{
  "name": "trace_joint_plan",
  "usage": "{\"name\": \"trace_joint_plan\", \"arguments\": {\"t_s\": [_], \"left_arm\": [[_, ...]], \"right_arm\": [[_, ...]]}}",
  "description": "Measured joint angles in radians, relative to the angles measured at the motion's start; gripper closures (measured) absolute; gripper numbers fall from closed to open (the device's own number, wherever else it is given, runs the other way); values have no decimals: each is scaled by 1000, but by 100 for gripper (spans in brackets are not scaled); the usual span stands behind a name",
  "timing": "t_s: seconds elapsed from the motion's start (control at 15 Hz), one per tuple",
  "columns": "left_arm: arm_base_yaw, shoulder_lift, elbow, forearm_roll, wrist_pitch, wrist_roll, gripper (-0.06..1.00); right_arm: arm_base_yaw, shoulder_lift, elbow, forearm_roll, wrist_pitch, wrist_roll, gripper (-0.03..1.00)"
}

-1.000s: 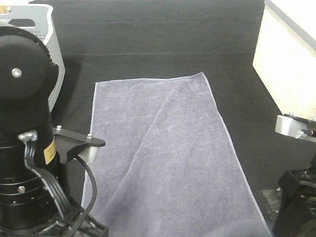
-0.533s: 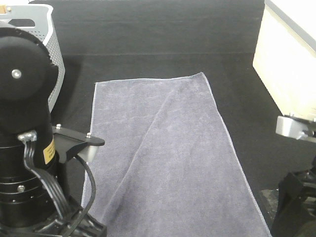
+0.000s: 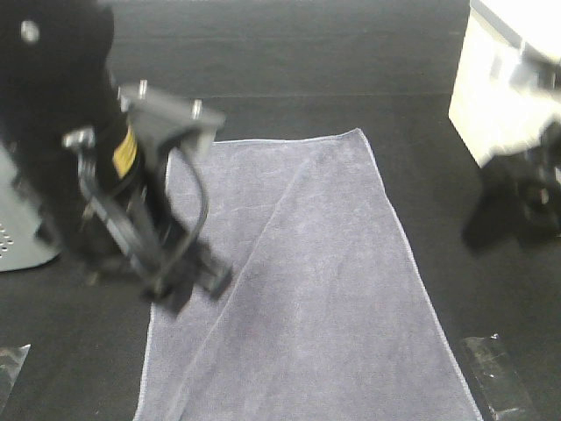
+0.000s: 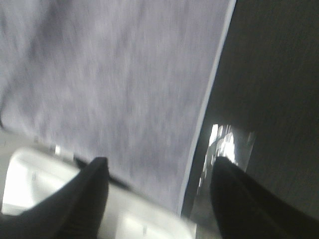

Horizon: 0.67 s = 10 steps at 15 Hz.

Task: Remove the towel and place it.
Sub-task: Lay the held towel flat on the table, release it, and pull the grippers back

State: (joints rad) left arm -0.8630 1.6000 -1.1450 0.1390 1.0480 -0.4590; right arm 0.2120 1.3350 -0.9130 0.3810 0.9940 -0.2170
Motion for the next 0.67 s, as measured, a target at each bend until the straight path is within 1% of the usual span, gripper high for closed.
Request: {"name": "trace_joint_plan", "arguments": {"t_s": [0.07,0.13,0.33,0.47,0.6,0.67], "left_arm": [[20,0,-25,21,-28,-9,30],[58,0,-44,29,-59,-13,30],[203,1,-95,31,-148,-13,30],[305,24,-152,30,-215,3,30],[392,92,-242,18,-233,45,30],[425,147,-303,-4,-235,74,30]], "right_arm": [[0,1,-42,0,-18,4,43],[0,10,-79,0,-25,12,44],[0,91,-204,0,-32,19,45],[0,182,-306,-1,-32,20,45],[0,281,-417,-16,-32,20,46],[0,330,-482,-26,-32,20,46]]}}
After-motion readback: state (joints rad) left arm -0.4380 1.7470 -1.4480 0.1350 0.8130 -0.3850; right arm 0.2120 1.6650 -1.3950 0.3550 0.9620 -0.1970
